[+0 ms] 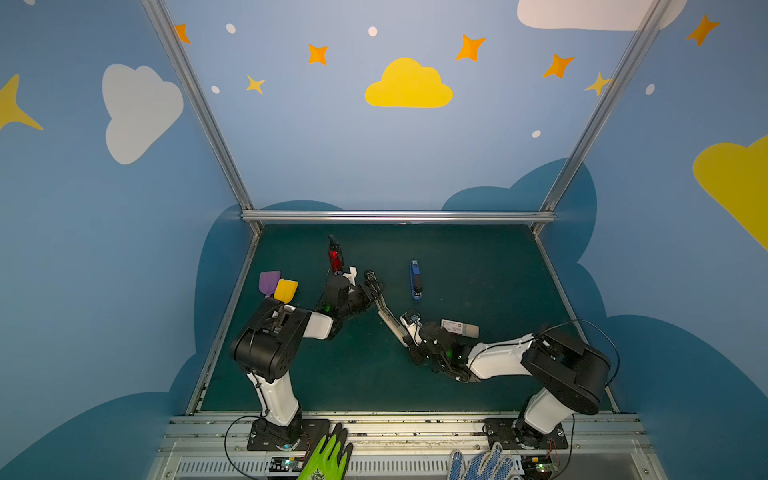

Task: Load the staples into the stapler
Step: 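Grasp the stapler's upper arm with the left gripper and swing it down onto the base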

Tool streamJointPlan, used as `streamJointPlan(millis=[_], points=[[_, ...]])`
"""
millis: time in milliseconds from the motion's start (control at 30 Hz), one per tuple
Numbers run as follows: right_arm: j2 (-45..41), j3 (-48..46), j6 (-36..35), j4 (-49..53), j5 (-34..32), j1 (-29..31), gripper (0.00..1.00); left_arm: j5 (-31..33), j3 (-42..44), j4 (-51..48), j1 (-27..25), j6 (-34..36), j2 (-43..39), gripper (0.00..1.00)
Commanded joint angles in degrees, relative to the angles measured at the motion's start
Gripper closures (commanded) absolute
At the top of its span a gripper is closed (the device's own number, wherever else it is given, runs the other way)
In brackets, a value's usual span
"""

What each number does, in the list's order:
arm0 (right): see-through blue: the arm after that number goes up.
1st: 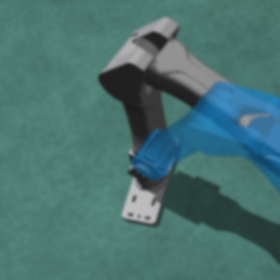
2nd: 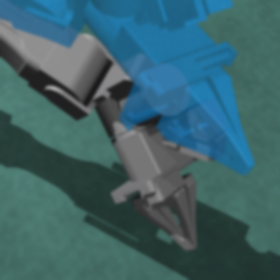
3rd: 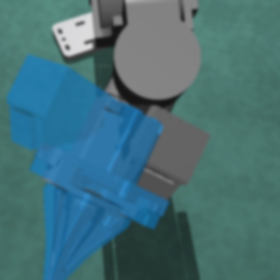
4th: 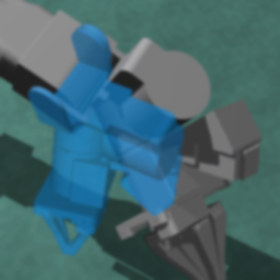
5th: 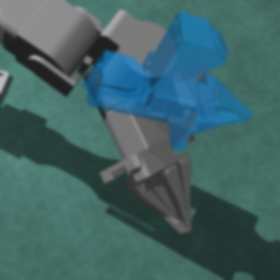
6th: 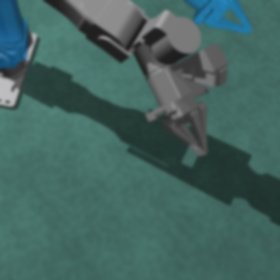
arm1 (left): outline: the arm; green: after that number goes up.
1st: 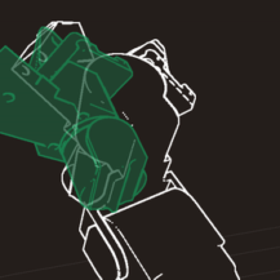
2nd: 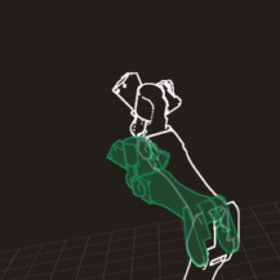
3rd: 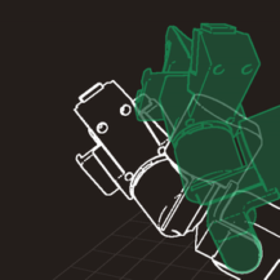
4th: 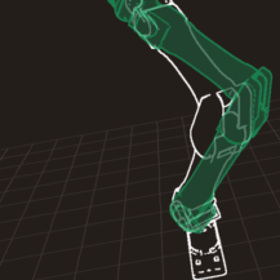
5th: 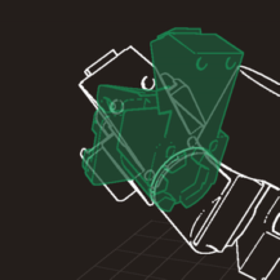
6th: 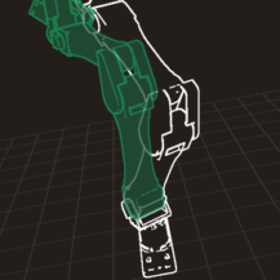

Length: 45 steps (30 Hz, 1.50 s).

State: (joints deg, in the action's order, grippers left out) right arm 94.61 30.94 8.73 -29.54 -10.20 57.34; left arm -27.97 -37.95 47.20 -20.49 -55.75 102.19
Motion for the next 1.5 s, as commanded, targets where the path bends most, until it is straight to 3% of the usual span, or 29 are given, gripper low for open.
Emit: streamJointPlan(millis=[0,267,600,900,1167,1467], points=[[2.77,0.59,-0.70,6.36,2.42,0.82,1.00,-3.81,-1.68,-0.42,-1.36,1.89,-3.32,0.35],[2.30,1.53,-0.67,8.11,3.75,0.79,1.00,0.14,-4.04,-12.56,-2.98,8.61,-6.85,0.37],[2.45,1.75,-0.92,8.24,4.82,0.75,1.00,-5.78,-4.43,-0.14,-3.04,6.01,-2.19,0.33],[3.08,2.17,-1.08,8.60,5.20,0.67,1.00,-5.95,-2.31,4.31,-2.89,11.46,-2.60,0.32],[3.89,3.17,-0.82,10.00,5.06,0.67,1.00,-9.90,-3.10,0.62,-1.33,10.68,-2.39,0.27],[4.52,3.35,-0.46,9.88,5.27,0.58,1.00,-6.57,-0.26,0.31,-0.26,13.22,-7.07,0.28]])
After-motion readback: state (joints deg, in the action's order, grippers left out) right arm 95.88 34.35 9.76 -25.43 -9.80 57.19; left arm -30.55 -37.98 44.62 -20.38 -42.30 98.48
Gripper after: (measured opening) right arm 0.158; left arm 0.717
